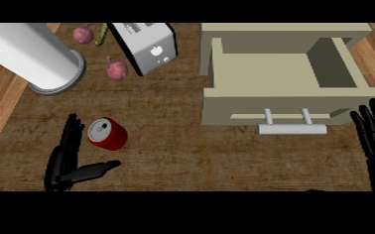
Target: Pick up the can, place it into the drawer and close the drawer
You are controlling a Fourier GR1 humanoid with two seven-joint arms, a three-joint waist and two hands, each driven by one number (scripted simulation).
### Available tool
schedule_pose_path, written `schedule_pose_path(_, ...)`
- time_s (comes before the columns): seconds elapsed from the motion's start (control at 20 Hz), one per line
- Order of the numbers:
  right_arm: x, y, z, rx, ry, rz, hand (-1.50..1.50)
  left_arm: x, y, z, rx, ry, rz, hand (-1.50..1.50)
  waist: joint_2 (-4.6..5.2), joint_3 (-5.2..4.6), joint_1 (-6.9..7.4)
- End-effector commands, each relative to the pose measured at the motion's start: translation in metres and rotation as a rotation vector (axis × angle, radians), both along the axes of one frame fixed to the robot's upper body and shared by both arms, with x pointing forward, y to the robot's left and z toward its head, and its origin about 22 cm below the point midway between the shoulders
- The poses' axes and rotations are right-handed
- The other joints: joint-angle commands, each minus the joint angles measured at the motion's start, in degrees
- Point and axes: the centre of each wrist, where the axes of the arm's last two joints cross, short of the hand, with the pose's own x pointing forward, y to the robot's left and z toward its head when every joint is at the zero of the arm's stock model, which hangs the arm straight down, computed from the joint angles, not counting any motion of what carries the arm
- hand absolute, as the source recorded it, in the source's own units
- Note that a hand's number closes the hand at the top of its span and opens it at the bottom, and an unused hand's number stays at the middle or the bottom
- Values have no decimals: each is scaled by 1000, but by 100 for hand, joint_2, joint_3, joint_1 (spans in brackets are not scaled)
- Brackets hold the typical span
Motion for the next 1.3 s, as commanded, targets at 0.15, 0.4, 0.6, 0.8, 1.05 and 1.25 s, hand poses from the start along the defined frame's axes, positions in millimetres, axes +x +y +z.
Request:
schedule_pose_path(0.15,-16,-2,6,1,10,5,-150,27,5,3,9,-9,-5,-150,-1,1,-14)
schedule_pose_path(0.4,-2,4,10,3,15,16,-150,32,-10,-15,-13,-16,4,-150,2,0,-9)
schedule_pose_path(0.6,-11,3,-10,13,11,6,-150,32,5,-9,-4,-5,-3,-150,0,2,-11)
schedule_pose_path(0.8,-7,5,-1,11,-3,7,-150,36,-7,-2,-32,-10,-10,-150,-1,2,-3)
schedule_pose_path(1.05,-4,-2,2,-3,5,-17,-150,50,0,-15,-25,-6,-27,-150,3,0,-12)
schedule_pose_path(1.25,-28,-10,14,9,15,5,-150,56,-19,-16,-25,-20,-49,-150,-1,1,-23)
